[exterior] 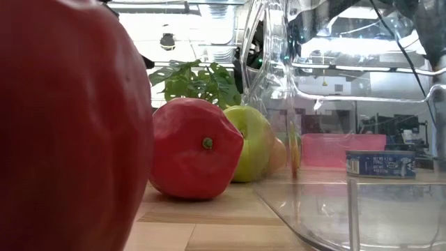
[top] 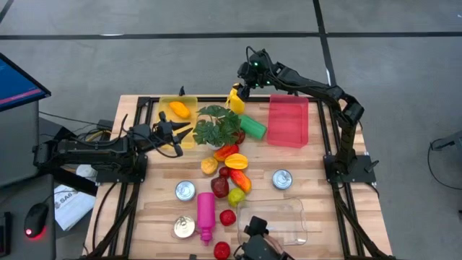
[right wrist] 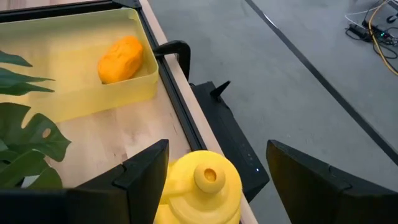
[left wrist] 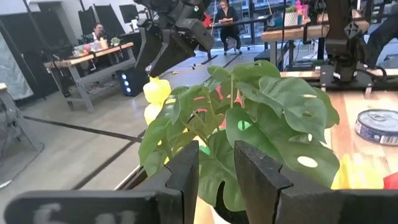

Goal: Pick & Place Food Item
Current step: Put the yellow water bottle into the pink bin

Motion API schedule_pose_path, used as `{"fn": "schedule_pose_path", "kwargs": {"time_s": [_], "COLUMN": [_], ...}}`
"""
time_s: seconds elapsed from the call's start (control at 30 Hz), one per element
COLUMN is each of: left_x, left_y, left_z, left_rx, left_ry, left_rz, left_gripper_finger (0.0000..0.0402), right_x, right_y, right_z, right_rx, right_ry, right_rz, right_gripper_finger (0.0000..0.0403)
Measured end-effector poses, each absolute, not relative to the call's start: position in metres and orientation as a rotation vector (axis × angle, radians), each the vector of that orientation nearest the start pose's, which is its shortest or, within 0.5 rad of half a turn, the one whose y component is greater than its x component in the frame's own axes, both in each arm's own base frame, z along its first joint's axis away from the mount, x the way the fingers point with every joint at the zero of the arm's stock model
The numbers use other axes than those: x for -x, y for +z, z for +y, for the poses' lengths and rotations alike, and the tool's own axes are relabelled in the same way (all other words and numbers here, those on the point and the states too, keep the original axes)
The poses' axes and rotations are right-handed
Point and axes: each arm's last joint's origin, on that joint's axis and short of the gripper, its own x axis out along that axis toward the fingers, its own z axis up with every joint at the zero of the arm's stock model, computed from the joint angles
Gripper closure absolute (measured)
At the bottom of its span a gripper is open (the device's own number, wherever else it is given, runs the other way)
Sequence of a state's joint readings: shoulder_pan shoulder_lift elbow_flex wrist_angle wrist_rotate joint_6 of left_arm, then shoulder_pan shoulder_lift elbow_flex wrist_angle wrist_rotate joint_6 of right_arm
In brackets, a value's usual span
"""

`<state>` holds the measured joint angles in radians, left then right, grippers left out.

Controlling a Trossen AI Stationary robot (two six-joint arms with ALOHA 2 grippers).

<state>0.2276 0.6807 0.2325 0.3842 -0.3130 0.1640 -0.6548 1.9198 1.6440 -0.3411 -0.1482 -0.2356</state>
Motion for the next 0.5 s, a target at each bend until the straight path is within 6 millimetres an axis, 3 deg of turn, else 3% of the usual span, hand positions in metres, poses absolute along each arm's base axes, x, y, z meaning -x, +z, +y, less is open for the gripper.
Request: {"fn": "schedule_pose_path", "kwargs": {"time_s": [0.5], "left_x": [-0.1508], "left_y": [0.2136], "left_z": [0.0441], "left_rx": [-0.149], "left_ry": [0.536], "left_rz": [0.084], "left_gripper_finger": [0.0312], "right_x": [-0.3522], "right_y": [0.287], "right_z": [-0.2656], "right_rx": [-0.052], "right_ry": [-0.431], "right_rz": [0.616], "right_gripper_finger": [0.0138]}}
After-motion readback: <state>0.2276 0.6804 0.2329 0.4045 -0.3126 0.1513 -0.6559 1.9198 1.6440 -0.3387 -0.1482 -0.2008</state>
